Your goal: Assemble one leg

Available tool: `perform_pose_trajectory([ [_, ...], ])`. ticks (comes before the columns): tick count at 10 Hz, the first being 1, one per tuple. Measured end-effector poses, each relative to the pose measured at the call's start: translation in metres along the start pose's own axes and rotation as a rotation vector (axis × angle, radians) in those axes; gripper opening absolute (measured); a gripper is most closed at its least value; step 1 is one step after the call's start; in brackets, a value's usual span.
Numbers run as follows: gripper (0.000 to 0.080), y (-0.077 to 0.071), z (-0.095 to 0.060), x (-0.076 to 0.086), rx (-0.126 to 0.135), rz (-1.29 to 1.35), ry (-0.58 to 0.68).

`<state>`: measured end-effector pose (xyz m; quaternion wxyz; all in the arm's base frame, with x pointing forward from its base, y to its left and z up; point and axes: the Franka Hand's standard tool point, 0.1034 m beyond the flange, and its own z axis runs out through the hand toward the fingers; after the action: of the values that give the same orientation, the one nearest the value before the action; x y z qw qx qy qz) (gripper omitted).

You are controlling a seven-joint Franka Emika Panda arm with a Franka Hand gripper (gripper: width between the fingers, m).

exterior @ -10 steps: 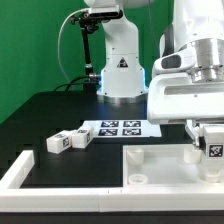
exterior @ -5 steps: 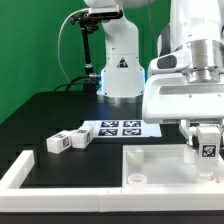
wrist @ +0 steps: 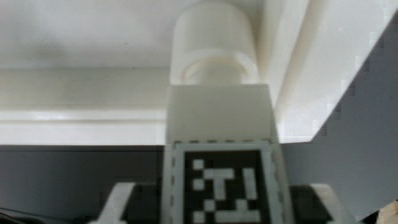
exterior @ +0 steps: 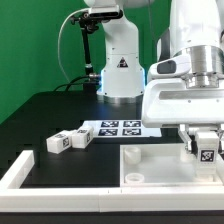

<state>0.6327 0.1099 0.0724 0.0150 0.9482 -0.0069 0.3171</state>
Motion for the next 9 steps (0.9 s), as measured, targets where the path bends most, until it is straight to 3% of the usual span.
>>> perform_pose_trajectory([
  [4, 0.0285, 0.001, 0.0, -0.001, -0.001, -0.001, -0.007],
  [5, 0.0475, 0.001, 0.001, -0.002, -0.001, -0.001, -0.014],
  [6, 0.0609, 0.003, 0.001, -0.001, -0.001, 0.007, -0.049],
  [8, 0.0637, 0.009, -0.008, 0.011, 0.007, 0.041, -0.108],
  [9, 0.0637, 0.003, -0.012, 0.012, 0.021, 0.06, -0.243],
])
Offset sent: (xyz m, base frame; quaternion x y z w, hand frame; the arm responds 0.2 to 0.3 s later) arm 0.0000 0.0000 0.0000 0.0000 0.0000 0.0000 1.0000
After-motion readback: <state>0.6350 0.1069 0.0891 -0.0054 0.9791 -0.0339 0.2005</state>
